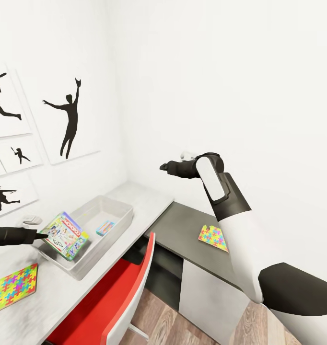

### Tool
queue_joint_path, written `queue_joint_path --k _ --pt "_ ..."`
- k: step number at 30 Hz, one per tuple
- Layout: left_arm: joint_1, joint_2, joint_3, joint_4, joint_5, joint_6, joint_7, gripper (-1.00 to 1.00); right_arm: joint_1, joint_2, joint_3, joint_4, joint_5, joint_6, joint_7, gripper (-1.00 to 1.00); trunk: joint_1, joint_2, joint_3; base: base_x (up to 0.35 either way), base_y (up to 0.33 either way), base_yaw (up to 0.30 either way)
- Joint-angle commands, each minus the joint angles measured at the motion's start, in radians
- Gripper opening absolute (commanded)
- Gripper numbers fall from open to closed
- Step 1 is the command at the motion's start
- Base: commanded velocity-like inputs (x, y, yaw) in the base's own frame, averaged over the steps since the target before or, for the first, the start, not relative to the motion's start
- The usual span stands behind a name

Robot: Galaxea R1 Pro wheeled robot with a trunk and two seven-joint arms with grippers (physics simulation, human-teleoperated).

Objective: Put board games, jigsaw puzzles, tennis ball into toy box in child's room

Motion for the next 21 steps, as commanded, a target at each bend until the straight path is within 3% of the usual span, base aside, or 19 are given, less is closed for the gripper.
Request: queue_joint_path --k 1,7,21 --pt "-0.002 -0.002 0.009 -0.001 -0.009 0.011 -0.022 -1.00 -0.001 0.000 0.001 -0.001 -0.010 0.002 -0.010 1.00 0.000 -0.002 -0.002 0.000 0.000 0.000" --pt "-0.002 -0.005 0.009 -0.001 -0.010 0.033 -0.055 -1.00 -0.001 0.000 0.001 -0.001 -0.010 0.002 -0.010 1.00 0.000 -0.002 -0.002 0.000 0.118 0.000" --pt "-0.002 -0.011 0.009 -0.001 -0.010 0.046 -0.052 -1.00 -0.002 0.000 0.001 0.000 -0.010 0.002 -0.011 1.00 0.000 -0.002 -0.002 0.017 0.035 0.000"
